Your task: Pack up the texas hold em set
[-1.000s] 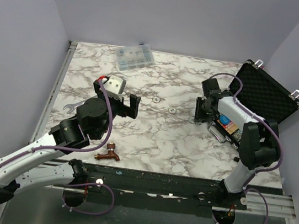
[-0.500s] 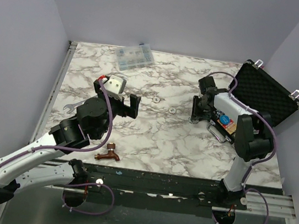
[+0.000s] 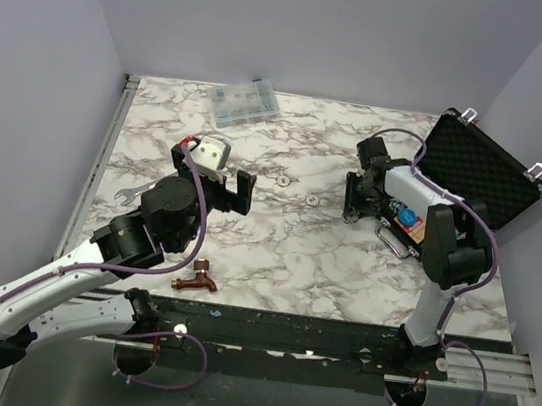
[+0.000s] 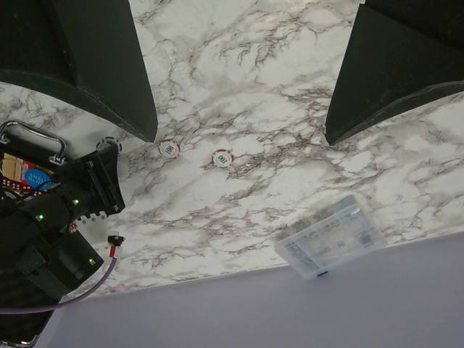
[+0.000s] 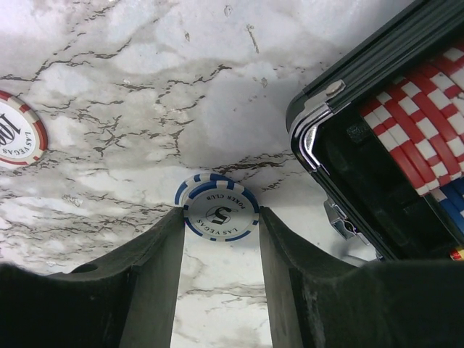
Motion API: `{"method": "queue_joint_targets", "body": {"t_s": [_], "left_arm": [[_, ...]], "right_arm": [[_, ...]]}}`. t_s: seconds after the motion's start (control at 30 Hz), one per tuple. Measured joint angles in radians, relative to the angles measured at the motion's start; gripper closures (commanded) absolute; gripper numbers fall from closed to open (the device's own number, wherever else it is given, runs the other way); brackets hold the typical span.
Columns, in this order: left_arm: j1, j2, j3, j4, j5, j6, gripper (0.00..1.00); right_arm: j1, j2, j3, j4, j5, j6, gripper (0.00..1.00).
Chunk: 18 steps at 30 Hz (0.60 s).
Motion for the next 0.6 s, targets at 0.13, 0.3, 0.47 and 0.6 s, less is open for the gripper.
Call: {"method": "queue_joint_targets", "body": {"t_s": [0.13, 0.3, 0.47, 0.6], "left_arm": [[0.0, 0.001, 0.0, 0.0, 0.0, 0.0, 0.01], [0.0, 0.001, 0.0, 0.0, 0.0, 0.0, 0.01], [0.0, 0.001, 0.0, 0.0, 0.0, 0.0, 0.01], [0.0, 0.001, 0.0, 0.0, 0.0, 0.0, 0.01]], "right_arm": [[0.006, 0.009, 0.002, 0.0, 0.0, 0.0, 0.53], [0.011, 0.01, 0.003, 0.0, 0.0, 0.0, 0.5], [0.017, 0.01, 0.003, 0.0, 0.0, 0.001, 0.4], [0.019, 0.01, 0.003, 0.0, 0.0, 0.0, 0.35]]}}
